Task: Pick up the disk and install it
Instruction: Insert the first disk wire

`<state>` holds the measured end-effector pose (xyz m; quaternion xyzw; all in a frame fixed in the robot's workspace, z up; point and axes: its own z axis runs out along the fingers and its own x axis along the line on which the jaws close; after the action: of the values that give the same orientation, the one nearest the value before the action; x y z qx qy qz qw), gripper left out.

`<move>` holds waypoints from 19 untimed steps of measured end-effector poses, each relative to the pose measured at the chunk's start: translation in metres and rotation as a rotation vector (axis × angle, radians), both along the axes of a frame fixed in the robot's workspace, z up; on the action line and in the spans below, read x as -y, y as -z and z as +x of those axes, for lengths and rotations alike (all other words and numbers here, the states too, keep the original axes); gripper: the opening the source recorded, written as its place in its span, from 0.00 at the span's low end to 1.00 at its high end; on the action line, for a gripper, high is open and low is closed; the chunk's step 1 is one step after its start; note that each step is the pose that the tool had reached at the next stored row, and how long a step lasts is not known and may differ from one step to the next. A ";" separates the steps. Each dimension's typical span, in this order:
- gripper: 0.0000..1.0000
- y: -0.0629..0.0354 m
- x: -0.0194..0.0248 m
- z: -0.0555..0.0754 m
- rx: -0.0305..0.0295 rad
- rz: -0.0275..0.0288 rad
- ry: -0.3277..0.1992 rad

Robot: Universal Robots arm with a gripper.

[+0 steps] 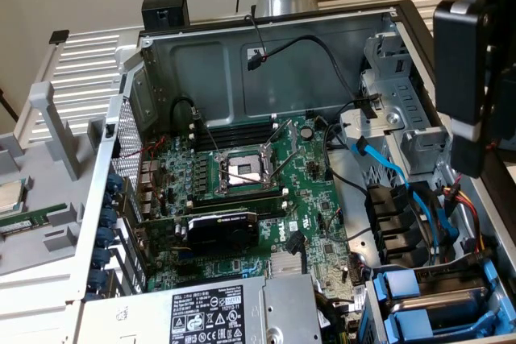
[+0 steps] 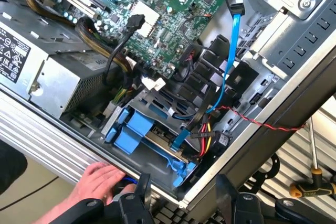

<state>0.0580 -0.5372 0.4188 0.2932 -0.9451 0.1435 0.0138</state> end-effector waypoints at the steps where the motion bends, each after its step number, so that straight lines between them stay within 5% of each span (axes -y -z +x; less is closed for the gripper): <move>1: 0.61 0.0000 0.0012 0.000 0.0000 0.0029 -0.001; 5: 0.61 0.0000 0.0024 -0.001 0.0004 0.0104 -0.025; 13: 0.61 0.0000 0.0029 -0.003 -0.0002 0.0112 -0.132; 19: 0.61 0.0000 0.0096 -0.006 -0.0003 0.0113 -0.151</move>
<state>0.0523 -0.5468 0.4188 0.3637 -0.9211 0.1387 0.0015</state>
